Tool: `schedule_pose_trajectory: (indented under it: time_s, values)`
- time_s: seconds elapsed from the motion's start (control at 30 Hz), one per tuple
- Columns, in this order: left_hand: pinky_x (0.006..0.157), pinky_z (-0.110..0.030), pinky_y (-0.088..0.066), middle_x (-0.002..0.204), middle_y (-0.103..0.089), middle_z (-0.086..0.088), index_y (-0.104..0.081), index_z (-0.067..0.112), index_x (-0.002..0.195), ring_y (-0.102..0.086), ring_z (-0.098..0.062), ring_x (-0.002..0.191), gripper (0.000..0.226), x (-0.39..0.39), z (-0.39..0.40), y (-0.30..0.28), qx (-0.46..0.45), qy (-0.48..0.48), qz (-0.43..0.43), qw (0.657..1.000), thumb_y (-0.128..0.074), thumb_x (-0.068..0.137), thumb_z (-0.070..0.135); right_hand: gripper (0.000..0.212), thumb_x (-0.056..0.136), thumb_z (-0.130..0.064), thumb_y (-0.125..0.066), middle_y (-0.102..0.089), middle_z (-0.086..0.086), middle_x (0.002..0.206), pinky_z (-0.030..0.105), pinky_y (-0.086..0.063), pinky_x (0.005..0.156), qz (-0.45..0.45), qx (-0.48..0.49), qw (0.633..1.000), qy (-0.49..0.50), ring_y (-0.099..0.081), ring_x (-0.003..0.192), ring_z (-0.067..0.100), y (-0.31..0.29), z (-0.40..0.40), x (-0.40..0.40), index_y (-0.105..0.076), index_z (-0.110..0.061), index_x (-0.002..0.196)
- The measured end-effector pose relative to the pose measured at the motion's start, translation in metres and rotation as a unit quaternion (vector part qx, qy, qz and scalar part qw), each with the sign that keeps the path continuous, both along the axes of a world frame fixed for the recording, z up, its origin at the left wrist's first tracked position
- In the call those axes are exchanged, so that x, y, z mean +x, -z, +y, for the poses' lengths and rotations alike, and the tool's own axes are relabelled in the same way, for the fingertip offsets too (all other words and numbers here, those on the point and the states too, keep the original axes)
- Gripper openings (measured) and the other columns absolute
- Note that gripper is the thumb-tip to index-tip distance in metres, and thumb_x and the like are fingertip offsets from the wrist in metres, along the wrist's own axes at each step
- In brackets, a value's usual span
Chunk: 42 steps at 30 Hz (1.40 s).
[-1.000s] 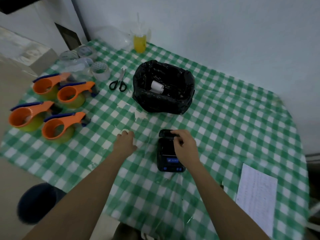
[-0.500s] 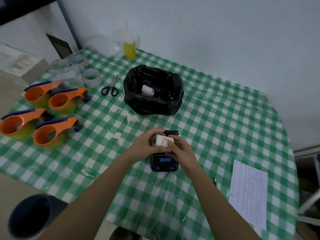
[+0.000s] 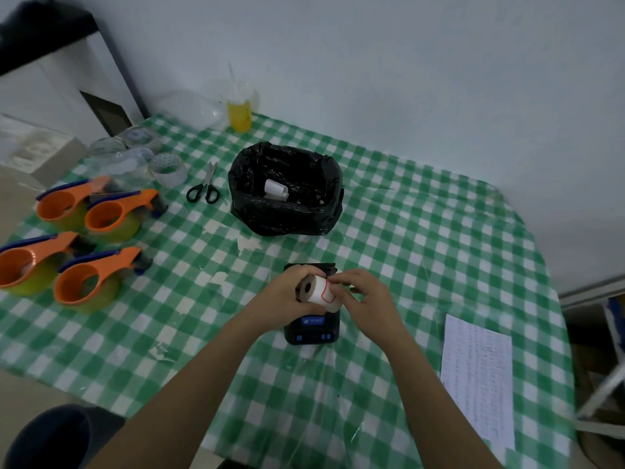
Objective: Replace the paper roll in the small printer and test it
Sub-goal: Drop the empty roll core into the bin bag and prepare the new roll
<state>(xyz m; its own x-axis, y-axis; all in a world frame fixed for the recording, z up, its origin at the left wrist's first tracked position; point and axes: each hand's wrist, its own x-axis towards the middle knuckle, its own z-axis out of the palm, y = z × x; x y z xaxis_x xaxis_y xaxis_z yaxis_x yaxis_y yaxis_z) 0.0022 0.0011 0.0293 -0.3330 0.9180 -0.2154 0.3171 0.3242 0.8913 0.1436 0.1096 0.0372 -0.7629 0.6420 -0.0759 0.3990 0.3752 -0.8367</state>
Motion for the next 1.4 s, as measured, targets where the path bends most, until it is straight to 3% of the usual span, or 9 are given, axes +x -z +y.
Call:
schedule_pose_trajectory:
  time_s: [0.17,0.4,0.53,0.73,0.9,1.03,1.17,1.3,1.4]
  values:
    - [0.087,-0.028,-0.048,0.114,-0.053,0.002,-0.052,0.026,0.115,-0.054,-0.014,0.102,0.054,0.001,0.000,-0.002,-0.010,0.011,0.024,1.000,-0.079,0.068,0.021,0.012,0.086,-0.013,-0.062,-0.067,-0.001,0.095,0.022,-0.048,0.077,-0.006,-0.085,0.995,0.051,-0.060,0.089,0.007,-0.005,0.002,-0.001,-0.069,-0.022,0.087]
    - [0.080,-0.028,-0.053,0.107,-0.060,0.000,-0.054,0.026,0.111,-0.059,-0.015,0.093,0.052,-0.001,-0.004,0.002,-0.022,-0.021,-0.002,1.000,-0.080,0.066,0.022,0.027,0.087,-0.012,-0.060,-0.063,-0.005,0.090,0.015,-0.043,0.072,0.017,-0.065,0.993,0.093,-0.057,0.086,0.002,-0.005,-0.007,-0.006,-0.059,-0.034,0.071]
    - [0.062,-0.012,-0.050,0.091,-0.060,0.012,-0.052,0.026,0.106,-0.059,-0.005,0.080,0.044,-0.008,-0.004,0.000,-0.032,-0.080,-0.060,0.994,-0.078,0.071,0.017,0.032,0.086,-0.008,-0.060,-0.062,-0.009,0.084,0.009,-0.044,0.073,0.080,-0.037,0.989,0.118,-0.057,0.084,0.001,-0.004,-0.010,-0.011,-0.061,-0.035,0.069]
    - [0.077,-0.031,-0.051,0.112,-0.059,-0.002,-0.053,0.017,0.116,-0.061,-0.022,0.097,0.053,-0.030,0.000,0.004,-0.042,-0.167,-0.075,0.982,-0.078,0.071,0.025,0.020,0.088,-0.010,-0.059,-0.067,-0.003,0.086,0.005,-0.046,0.064,0.132,-0.093,0.963,0.217,-0.057,0.072,-0.008,-0.012,0.002,-0.040,-0.068,-0.024,0.079]
    - [0.073,-0.028,-0.048,0.106,-0.056,-0.002,-0.053,0.013,0.115,-0.058,-0.020,0.091,0.049,-0.055,0.009,0.003,-0.022,-0.228,-0.085,0.970,-0.076,0.073,0.021,0.014,0.089,-0.015,-0.058,-0.068,0.001,0.087,0.023,-0.047,0.073,0.061,-0.106,0.976,0.180,-0.058,0.078,0.012,-0.012,0.044,-0.100,-0.071,-0.017,0.096]
    - [0.059,-0.016,-0.040,0.100,-0.053,0.004,-0.052,0.015,0.113,-0.053,-0.003,0.078,0.044,-0.075,0.020,0.004,-0.013,-0.251,-0.093,0.963,-0.075,0.075,0.019,0.015,0.088,-0.014,-0.059,-0.067,0.002,0.081,0.022,-0.047,0.063,0.003,-0.037,0.989,0.140,-0.057,0.068,0.012,-0.006,0.083,-0.158,-0.072,-0.013,0.096]
    - [0.058,-0.018,-0.040,0.102,-0.053,0.005,-0.051,0.016,0.116,-0.053,-0.013,0.087,0.046,-0.091,0.031,0.008,-0.015,-0.254,-0.098,0.962,-0.074,0.076,0.021,0.010,0.083,-0.016,-0.065,-0.070,0.006,0.075,0.034,-0.055,0.070,-0.057,0.006,0.991,0.122,-0.063,0.068,0.018,0.005,0.115,-0.197,-0.073,-0.009,0.085]
    - [0.065,-0.021,-0.042,0.106,-0.052,0.002,-0.050,0.017,0.115,-0.053,-0.019,0.096,0.045,-0.102,0.040,0.013,-0.022,-0.257,-0.114,0.959,-0.074,0.076,0.021,0.014,0.082,-0.018,-0.067,-0.067,0.009,0.071,0.036,-0.056,0.069,-0.130,0.050,0.987,0.077,-0.062,0.066,0.021,0.016,0.131,-0.213,-0.072,-0.006,0.080]
    - [0.062,-0.018,-0.042,0.103,-0.052,0.004,-0.050,0.018,0.114,-0.053,-0.018,0.095,0.044,-0.106,0.042,0.016,-0.024,-0.261,-0.111,0.959,-0.074,0.076,0.022,0.014,0.085,-0.019,-0.064,-0.070,0.010,0.076,0.036,-0.056,0.070,-0.096,0.038,0.990,0.091,-0.064,0.070,0.023,0.015,0.133,-0.212,-0.070,-0.009,0.076]
